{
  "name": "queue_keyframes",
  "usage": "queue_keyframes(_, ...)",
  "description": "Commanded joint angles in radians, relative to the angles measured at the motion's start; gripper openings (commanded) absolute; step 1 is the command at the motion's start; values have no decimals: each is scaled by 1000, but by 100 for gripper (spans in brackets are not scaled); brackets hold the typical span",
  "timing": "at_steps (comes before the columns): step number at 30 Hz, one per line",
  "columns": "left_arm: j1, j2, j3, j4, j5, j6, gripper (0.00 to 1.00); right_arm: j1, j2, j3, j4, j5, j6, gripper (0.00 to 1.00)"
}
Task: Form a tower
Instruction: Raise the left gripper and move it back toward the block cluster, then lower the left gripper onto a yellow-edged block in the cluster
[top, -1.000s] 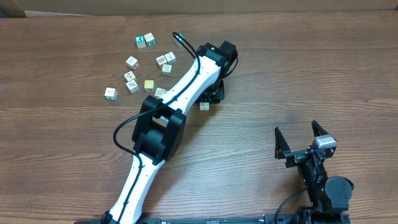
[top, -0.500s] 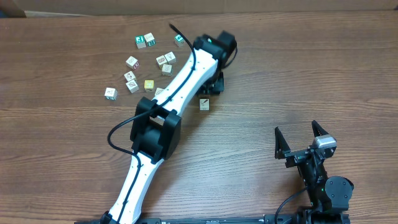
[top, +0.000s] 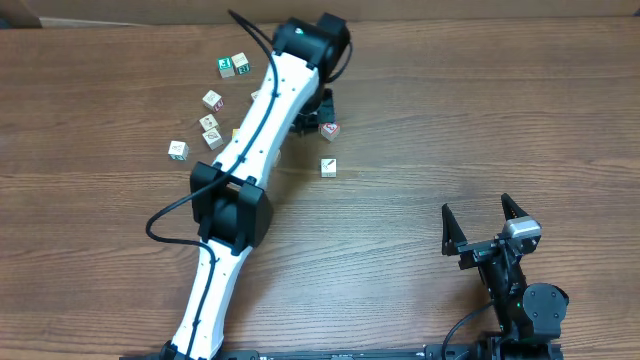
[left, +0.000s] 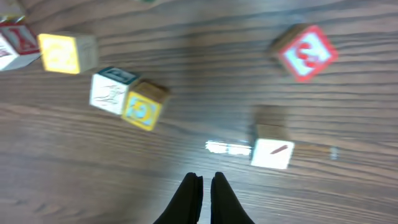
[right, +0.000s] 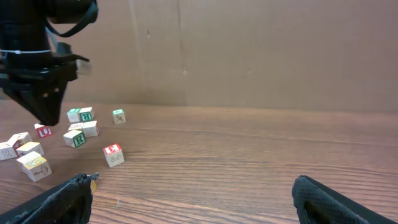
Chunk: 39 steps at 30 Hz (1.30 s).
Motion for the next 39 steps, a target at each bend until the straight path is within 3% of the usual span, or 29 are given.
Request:
queue_keyframes(1,21,-2,-32,-6,2,42,4,4,-9,-10,5,10,2,100)
queue_keyframes(7,23,-2,-169,2,-1,41,4,4,-9,-10,5,10,2,100)
queue_keyframes(20,23,-2,-389,181,-19,67,4,4,-9,-10,5,10,2,100)
queue_keyframes(30,77,-2,-406,226,-231,55,4,4,-9,-10,5,10,2,100)
queue_keyframes(39,214,-2,-404,346,-122,72,4,4,-9,-10,5,10,2,100)
